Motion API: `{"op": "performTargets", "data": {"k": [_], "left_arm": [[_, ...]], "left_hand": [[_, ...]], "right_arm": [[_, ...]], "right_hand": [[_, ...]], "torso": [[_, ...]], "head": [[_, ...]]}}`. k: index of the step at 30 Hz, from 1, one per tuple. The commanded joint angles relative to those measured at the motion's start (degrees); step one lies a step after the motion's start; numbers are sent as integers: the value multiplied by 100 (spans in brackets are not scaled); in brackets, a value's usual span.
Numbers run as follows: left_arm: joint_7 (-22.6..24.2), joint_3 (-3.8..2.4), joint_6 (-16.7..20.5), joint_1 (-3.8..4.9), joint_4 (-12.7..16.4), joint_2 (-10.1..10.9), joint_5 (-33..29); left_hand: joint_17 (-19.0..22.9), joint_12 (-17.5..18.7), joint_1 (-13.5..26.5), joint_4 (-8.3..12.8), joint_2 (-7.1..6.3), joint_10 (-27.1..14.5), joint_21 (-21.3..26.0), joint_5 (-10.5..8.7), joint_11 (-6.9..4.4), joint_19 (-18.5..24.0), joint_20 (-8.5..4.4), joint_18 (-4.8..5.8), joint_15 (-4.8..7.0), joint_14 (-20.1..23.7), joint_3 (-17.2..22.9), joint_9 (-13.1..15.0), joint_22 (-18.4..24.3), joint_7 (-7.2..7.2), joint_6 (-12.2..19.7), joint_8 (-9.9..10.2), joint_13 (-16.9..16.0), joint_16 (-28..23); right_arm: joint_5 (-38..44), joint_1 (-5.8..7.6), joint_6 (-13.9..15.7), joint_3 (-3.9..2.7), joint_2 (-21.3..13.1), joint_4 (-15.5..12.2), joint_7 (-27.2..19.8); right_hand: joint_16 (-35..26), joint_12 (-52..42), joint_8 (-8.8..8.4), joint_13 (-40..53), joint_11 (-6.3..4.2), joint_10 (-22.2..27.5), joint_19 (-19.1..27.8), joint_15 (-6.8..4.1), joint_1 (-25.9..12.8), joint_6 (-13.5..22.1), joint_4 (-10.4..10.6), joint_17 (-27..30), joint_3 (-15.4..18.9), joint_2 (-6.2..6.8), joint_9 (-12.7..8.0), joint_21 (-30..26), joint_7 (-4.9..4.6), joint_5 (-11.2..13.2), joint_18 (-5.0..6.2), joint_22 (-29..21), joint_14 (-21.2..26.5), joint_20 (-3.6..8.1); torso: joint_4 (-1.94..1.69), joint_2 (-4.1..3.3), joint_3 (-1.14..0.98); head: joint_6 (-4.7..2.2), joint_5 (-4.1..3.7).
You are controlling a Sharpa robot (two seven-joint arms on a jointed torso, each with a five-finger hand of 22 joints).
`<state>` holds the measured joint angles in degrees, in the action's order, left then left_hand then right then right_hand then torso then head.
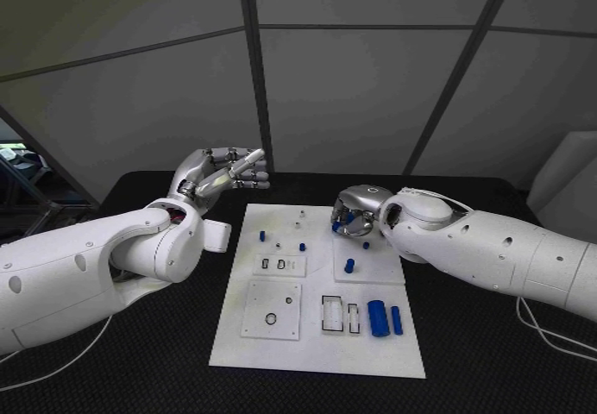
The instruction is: Assemble the parts on the task board
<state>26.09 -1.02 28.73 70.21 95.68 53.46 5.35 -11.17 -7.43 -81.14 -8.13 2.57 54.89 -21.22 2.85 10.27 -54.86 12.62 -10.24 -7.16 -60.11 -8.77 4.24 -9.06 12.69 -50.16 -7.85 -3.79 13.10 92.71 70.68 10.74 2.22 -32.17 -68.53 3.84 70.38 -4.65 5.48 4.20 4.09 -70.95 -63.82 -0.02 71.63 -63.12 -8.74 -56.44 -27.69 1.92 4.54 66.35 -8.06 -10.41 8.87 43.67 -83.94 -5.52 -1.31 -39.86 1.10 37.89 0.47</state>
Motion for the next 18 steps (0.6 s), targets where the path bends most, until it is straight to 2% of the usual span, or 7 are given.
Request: {"op": "performTargets", "data": {"k": [1, 6, 9, 12, 16, 18], "left_arm": [[9, -3, -74, 9, -11, 4, 54], [-7, -3, -83, 10, -25, 1, 21], [-14, -3, -83, 10, -30, -1, 7], [-18, -3, -84, 11, -32, -4, 1], [-20, -3, -84, 11, -35, -12, -3], [-20, -3, -87, 13, -34, -18, -3]], "left_hand": [[-10, 27, 7, 8, 69, -27, 29, -2, 16, 15, 34, -12, -11, 46, -36, -6, 8, 67, 48, 38, 5, -34], [-11, 31, 5, 11, 73, -30, 29, -2, 17, 15, 34, -12, -12, 45, -36, -7, 9, 68, 50, 41, 5, -36], [-11, 31, 5, 11, 73, -30, 29, -2, 17, 15, 34, -12, -12, 45, -36, -7, 9, 68, 50, 41, 5, -36], [-11, 31, 5, 11, 73, -30, 29, -2, 17, 15, 34, -12, -12, 45, -36, -7, 9, 68, 50, 41, 5, -36], [-11, 31, 5, 11, 73, -30, 29, -2, 17, 15, 34, -12, -12, 45, -36, -7, 9, 68, 50, 41, 5, -36], [-11, 31, 5, 11, 73, -30, 29, -2, 17, 15, 34, -12, -12, 45, -36, -7, 9, 68, 50, 41, 5, -36]], "right_arm": [[-220, 18, 571, -5, -18, -44, -128], [-249, 20, 794, -7, 38, -23, -30], [-244, 23, 884, -8, 119, 49, 16], [-236, 25, 908, -8, 209, 123, 38], [-205, 27, 917, -9, 369, 269, 70], [-186, 28, 930, -9, 455, 351, 99]], "right_hand": [[39, -13, 15, 6, -4, -47, -45, -46, -14, -62, 11, -11, -19, -69, 55, 43, 4, 33, -47, 12, -128, 2], [50, -1, 10, 3, -2, -49, -49, -45, -29, -65, 25, -20, -14, -61, 56, 52, 2, 60, -50, 25, -128, 5], [57, 8, 3, 0, 0, -45, -47, -44, -37, -60, 32, -25, -13, -54, 54, 54, -1, 71, -51, 26, -128, 5], [63, 12, 0, -1, 1, -43, -50, -44, -41, -58, 36, -33, -12, -51, 54, 57, -2, 74, -52, 31, -128, 5], [76, 26, -12, -6, 5, -34, -51, -41, -51, -48, 45, -46, -12, -42, 51, 63, -6, 81, -54, 38, -130, 5], [85, 36, -20, -9, 9, -27, -52, -38, -56, -40, 51, -56, -13, -37, 49, 66, -10, 83, -55, 43, -131, 5]], "torso": [[-1, 7, 6], [-8, -13, 2], [-8, -19, 7], [-15, -26, 10], [-6, -29, 7], [-16, -36, 7]], "head": [[-26, 2], [-40, -11], [-63, 14], [-78, 24], [-91, 49], [-90, 43]]}}
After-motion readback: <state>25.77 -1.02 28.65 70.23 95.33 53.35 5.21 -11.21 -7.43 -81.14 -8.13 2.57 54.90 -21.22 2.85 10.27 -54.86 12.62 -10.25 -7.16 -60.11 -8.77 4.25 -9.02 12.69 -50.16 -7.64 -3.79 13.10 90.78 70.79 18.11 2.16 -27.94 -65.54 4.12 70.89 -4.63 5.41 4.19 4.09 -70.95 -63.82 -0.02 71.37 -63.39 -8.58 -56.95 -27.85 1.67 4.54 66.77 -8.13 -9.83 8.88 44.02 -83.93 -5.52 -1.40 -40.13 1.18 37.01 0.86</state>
